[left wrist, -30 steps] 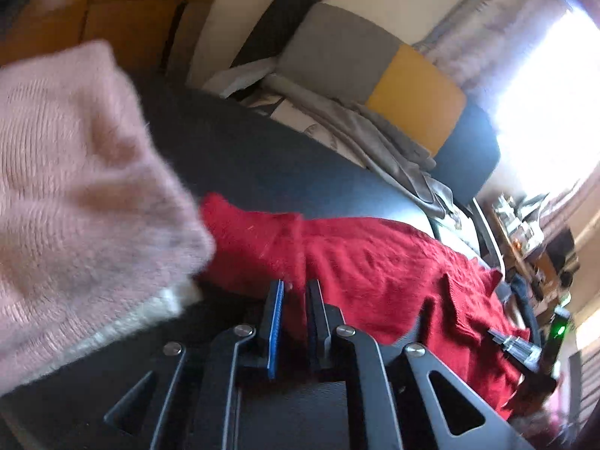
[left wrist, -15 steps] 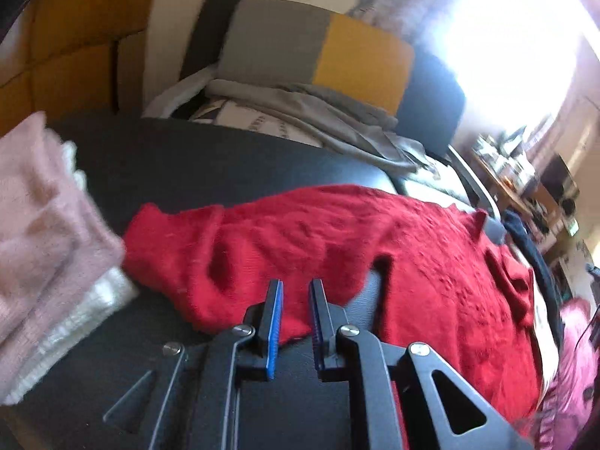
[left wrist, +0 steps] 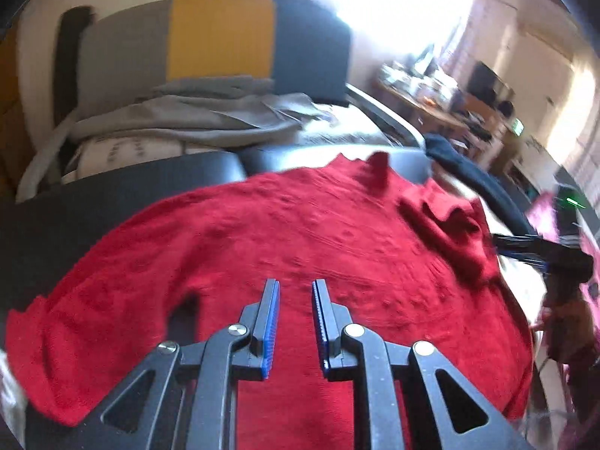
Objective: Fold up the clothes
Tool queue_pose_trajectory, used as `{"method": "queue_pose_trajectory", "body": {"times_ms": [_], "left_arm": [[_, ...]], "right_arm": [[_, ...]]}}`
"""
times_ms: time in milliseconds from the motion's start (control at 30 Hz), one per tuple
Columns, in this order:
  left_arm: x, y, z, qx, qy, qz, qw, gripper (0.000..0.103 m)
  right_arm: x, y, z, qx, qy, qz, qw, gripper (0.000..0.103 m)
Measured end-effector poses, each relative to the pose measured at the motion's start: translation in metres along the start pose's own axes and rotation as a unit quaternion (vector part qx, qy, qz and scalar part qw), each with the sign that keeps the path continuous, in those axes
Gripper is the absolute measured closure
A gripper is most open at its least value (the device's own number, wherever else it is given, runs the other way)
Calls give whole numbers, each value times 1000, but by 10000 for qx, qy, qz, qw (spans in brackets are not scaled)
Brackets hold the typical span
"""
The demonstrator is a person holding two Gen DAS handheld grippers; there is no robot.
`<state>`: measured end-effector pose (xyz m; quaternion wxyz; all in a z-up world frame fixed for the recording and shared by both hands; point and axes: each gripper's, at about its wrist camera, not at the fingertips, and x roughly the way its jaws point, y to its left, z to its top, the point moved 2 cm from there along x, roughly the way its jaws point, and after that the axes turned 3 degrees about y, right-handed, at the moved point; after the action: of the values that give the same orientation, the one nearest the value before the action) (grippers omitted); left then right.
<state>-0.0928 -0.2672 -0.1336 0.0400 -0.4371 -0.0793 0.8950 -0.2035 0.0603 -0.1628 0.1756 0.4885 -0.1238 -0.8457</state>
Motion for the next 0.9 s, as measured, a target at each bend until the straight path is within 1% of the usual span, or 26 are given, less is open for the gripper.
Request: {"method": "queue_pose_trajectory", "body": {"times_ms": [67, 133, 167, 200, 233, 267, 333, 367, 400, 433, 467, 533, 567, 600, 633, 667, 700, 733, 767, 800, 833, 867, 900], "left_arm": [[8, -9, -3, 174, 82, 6, 9998, 86], [17, -12, -5, 245, 169, 6, 9996, 86], [23, -11, -5, 216, 249, -4, 9995, 86], [29, -9, -6, 190, 329, -7, 9993, 86], [36, -8, -6, 179, 408, 21, 9990, 86], [42, -7, -5, 194, 456, 66, 9987, 86], [50, -4, -6, 236, 525, 126, 9983, 86], [54, -2, -7, 240, 580, 146, 9979, 86], [57, 0, -9, 237, 636, 165, 9976, 86], [61, 3, -13, 208, 701, 178, 9972, 86], [64, 6, -16, 186, 763, 195, 9967, 86], [67, 12, -24, 201, 829, 241, 9961, 86], [65, 13, -26, 242, 755, 204, 9966, 86], [63, 13, -26, 262, 763, 202, 9965, 86], [61, 14, -25, 271, 753, 194, 9966, 86], [58, 14, -21, 239, 670, 161, 9973, 86], [54, 15, -16, 215, 581, 115, 9980, 86], [51, 14, -8, 224, 469, 10, 9986, 86], [47, 13, 0, 241, 357, -63, 9990, 86], [46, 11, 10, 291, 250, -1, 9993, 86], [45, 10, 19, 338, 153, 62, 9993, 86], [47, 10, 29, 373, 96, 120, 9992, 86], [50, 10, 39, 383, 42, 135, 9992, 86]], "right_arm": [[29, 4, -11, 337, 341, 53, 9988, 29], [38, 1, -19, 697, 234, 114, 9972, 32], [38, 0, -20, 782, 103, 92, 9968, 36], [36, 0, -19, 799, -63, 43, 9968, 57], [34, -1, -15, 796, -175, -4, 9967, 86], [33, -2, -10, 777, -243, -52, 9967, 96], [29, -2, 0, 595, -391, -253, 9971, 97], [19, 0, 5, 352, -544, -536, 9965, 97], [5, 2, 11, 72, -734, -899, 9932, 97], [-9, 4, 16, -209, -921, -1260, 9875, 97], [-25, 3, 21, -468, -1127, -1659, 9786, 97], [-60, -11, 30, -730, -1541, -2501, 9531, 97], [-77, -26, 33, -681, -1707, -2900, 9392, 97], [-92, -45, 34, -534, -1830, -3234, 9269, 97], [-106, -67, 33, -260, -1851, -3436, 9203, 96], [-118, -92, 31, 87, -1802, -3550, 9173, 91], [-131, -116, 28, 434, -1751, -3659, 9130, 74], [-141, -129, 25, 659, -1821, -3638, 9111, 58], [-150, -133, 20, 786, -1991, -3511, 9116, 52], [-158, -137, 15, 913, -2160, -3381, 9114, 48], [-164, -134, 12, 892, -2312, -3324, 9100, 45], [-164, -124, 13, 753, -2418, -3224, 9121, 45], [-164, -114, 15, 616, -2497, -3040, 9173, 43]]}}
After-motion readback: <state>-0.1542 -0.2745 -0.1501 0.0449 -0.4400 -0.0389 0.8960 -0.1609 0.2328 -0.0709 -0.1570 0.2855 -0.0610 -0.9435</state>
